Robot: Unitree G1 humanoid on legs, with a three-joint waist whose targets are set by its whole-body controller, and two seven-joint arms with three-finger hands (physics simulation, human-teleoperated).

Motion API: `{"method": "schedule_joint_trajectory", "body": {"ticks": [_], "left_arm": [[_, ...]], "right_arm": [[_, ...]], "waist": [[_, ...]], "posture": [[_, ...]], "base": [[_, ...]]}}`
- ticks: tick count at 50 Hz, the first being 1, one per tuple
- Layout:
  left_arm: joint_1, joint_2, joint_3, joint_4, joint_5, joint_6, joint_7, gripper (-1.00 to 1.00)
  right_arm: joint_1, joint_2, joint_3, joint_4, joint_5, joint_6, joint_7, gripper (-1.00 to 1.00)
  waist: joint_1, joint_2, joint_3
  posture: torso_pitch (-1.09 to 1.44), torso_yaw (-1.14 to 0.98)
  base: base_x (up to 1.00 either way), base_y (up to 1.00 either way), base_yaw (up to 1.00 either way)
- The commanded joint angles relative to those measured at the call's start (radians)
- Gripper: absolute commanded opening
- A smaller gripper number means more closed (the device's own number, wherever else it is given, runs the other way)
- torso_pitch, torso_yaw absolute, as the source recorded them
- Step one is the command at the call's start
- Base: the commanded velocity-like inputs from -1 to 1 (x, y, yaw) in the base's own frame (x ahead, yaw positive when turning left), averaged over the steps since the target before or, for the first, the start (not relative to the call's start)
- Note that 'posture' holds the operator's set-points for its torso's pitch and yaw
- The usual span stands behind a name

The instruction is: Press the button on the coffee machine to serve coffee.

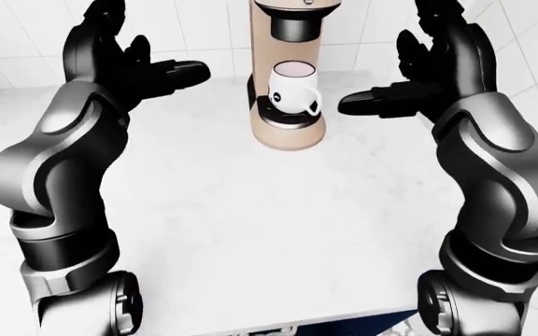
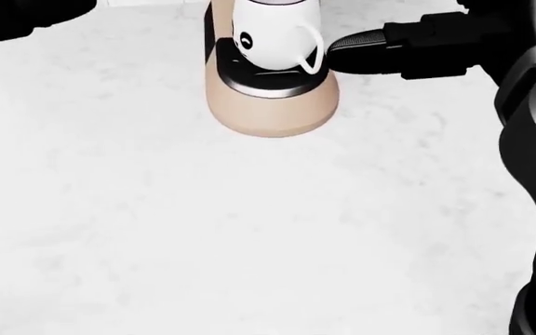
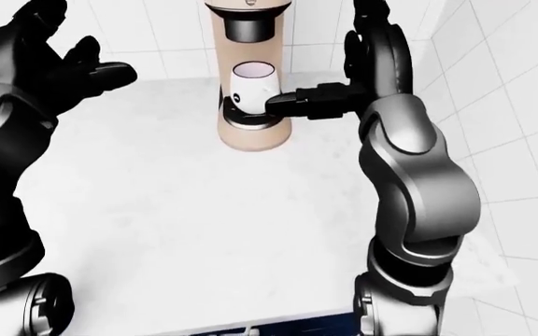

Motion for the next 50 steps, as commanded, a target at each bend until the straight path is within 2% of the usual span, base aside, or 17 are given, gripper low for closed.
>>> {"method": "schedule_joint_trajectory", "body": {"ticks": [1, 16, 21, 31, 41, 50], "left_arm": [[-0.029, 0.013, 0.0, -0.019, 0.007, -0.032, -0.008, 1.0], [-0.027, 0.004, 0.001, -0.008, 0.016, -0.032, -0.013, 1.0], [-0.029, 0.003, 0.002, -0.006, 0.013, -0.028, -0.01, 1.0], [-0.022, 0.003, 0.001, 0.009, 0.017, -0.046, -0.017, 1.0], [-0.028, 0.0, 0.001, 0.012, 0.01, -0.041, -0.015, 1.0], [-0.026, 0.0, 0.001, 0.013, 0.01, -0.049, -0.017, 1.0]], "right_arm": [[-0.027, -0.004, -0.008, -0.019, -0.005, -0.033, -0.003, 1.0], [-0.027, -0.006, -0.009, -0.016, -0.002, -0.037, -0.005, 1.0], [-0.029, -0.005, -0.009, -0.024, 0.0, -0.027, -0.008, 1.0], [-0.021, -0.005, -0.007, -0.007, -0.006, -0.046, -0.004, 1.0], [-0.024, -0.004, -0.007, -0.007, -0.005, -0.046, -0.004, 1.0], [-0.027, -0.004, -0.009, -0.011, -0.002, -0.04, -0.006, 1.0]], "waist": [[0.001, 0.004, -0.024], [0.0, 0.004, -0.027], [0.0, 0.004, -0.043], [0.0, 0.008, -0.051], [0.002, 0.009, -0.093], [0.002, 0.01, -0.146]], "posture": [[0.0, 0.0], [0.0, 0.0], [-0.04, 0.0], [-0.05, 0.0], [-0.12, 0.0], [-0.21, 0.0]], "base": [[0.0, 0.0, 0.0], [0.0, 0.0, 0.0], [0.0, 0.0, 0.0], [0.0, 0.0, 0.0], [0.0, 0.0, 0.0], [0.0, 0.0, 0.0]]}}
